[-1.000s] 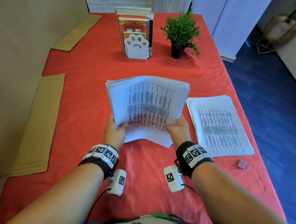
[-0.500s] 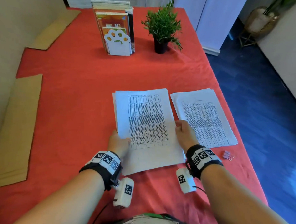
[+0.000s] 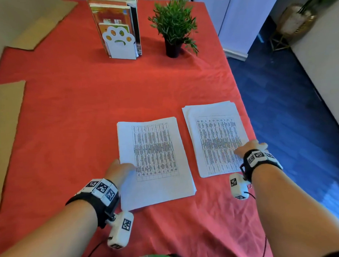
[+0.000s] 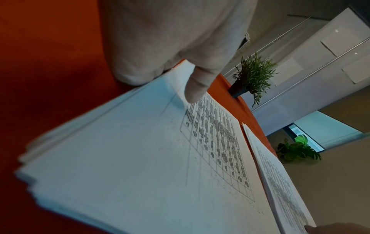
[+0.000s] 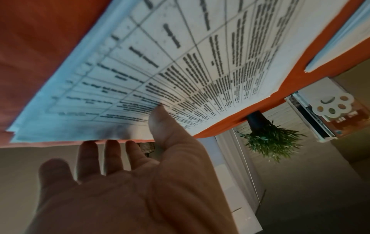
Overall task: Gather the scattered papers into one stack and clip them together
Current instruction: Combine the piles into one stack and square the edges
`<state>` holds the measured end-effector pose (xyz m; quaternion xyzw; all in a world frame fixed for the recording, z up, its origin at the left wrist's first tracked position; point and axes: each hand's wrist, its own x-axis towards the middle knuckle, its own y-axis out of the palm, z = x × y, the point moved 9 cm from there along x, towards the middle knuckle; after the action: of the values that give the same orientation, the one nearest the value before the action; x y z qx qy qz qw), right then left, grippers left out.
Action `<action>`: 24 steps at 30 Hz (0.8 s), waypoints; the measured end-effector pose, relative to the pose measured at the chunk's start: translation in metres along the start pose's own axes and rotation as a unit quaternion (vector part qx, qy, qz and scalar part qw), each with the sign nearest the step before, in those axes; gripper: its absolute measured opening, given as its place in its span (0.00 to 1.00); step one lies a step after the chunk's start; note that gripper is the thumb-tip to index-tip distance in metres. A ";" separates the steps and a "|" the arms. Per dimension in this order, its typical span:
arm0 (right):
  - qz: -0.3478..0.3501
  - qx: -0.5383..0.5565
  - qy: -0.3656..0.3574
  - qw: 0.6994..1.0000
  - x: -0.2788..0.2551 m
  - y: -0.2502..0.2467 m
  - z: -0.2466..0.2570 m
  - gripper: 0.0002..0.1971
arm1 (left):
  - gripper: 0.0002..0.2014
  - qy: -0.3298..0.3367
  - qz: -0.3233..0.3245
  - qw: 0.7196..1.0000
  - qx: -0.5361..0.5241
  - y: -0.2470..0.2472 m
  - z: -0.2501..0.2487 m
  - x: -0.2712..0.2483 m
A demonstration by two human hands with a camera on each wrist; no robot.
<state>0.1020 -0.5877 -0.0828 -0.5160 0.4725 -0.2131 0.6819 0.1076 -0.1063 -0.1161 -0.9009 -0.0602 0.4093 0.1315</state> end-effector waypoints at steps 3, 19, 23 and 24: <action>0.003 -0.015 0.007 1.000 0.005 0.002 0.004 0.34 | 0.09 -0.007 0.010 1.000 -0.009 0.001 0.003 0.000; 0.048 -0.036 0.023 0.998 0.009 0.015 0.005 0.44 | 0.10 0.017 0.014 1.000 -0.021 -0.002 0.004 -0.002; 0.056 -0.029 0.037 0.997 0.013 0.016 0.004 0.45 | 0.10 0.020 0.020 0.999 -0.019 -0.001 0.005 0.000; 0.060 -0.027 0.038 0.997 0.015 0.018 0.004 0.46 | 0.10 0.021 0.020 0.999 -0.018 -0.002 0.005 0.001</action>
<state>0.1084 -0.5905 -0.1055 -0.4961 0.5339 -0.1787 0.6610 0.1045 -0.1036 -0.1192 -0.9124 -0.0469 0.3918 0.1084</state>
